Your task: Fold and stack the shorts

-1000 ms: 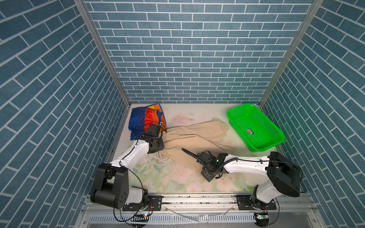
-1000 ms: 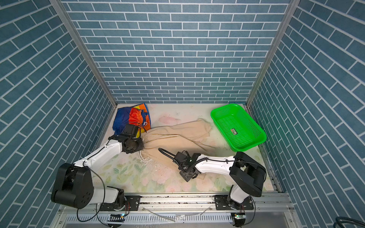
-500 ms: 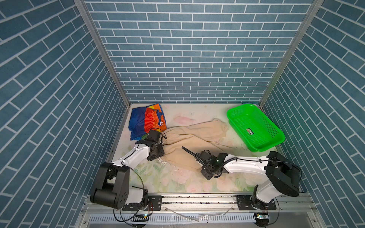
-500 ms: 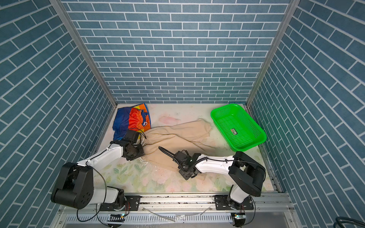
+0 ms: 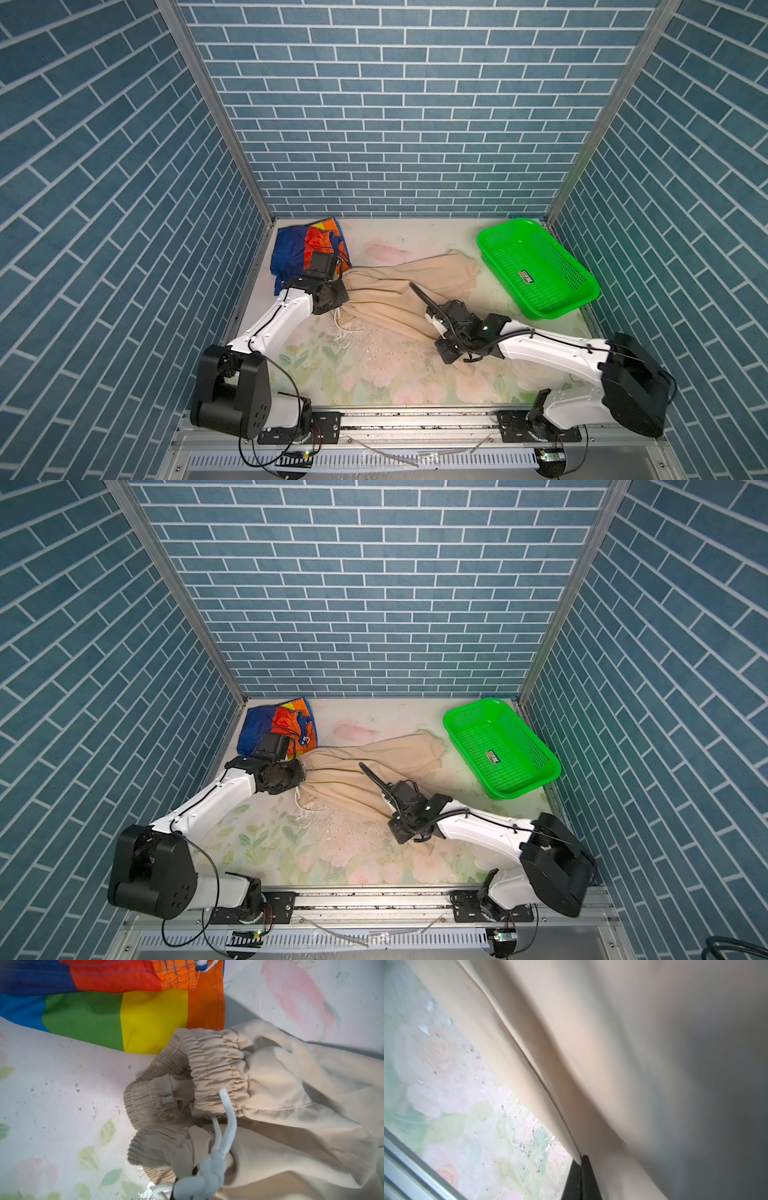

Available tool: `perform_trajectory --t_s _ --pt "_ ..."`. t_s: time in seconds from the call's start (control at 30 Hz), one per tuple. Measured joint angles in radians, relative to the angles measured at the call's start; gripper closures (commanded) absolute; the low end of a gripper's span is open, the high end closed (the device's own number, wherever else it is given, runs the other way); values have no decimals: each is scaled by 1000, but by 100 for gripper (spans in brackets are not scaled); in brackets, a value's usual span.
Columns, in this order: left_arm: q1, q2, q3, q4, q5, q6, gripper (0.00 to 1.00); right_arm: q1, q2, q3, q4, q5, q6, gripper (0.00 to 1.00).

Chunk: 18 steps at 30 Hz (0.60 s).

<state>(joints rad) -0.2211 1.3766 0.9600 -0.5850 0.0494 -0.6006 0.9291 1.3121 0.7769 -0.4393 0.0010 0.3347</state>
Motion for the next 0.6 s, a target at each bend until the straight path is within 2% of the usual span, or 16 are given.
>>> perform_trajectory --t_s 0.07,0.27,0.3,0.4,0.6 --pt "-1 0 34 -22 10 6 97 -50 -77 5 -3 3 2 100" --pt "2 -7 92 -6 48 2 38 -180 -259 115 -83 88 9 100" --pt "3 -10 87 3 60 -4 32 -199 -278 134 -97 105 9 100" --pt "4 -31 43 38 103 -30 22 -236 -303 166 -124 138 9 100" --pt "-8 -129 -112 82 179 -103 17 -255 -280 167 -172 144 27 100"
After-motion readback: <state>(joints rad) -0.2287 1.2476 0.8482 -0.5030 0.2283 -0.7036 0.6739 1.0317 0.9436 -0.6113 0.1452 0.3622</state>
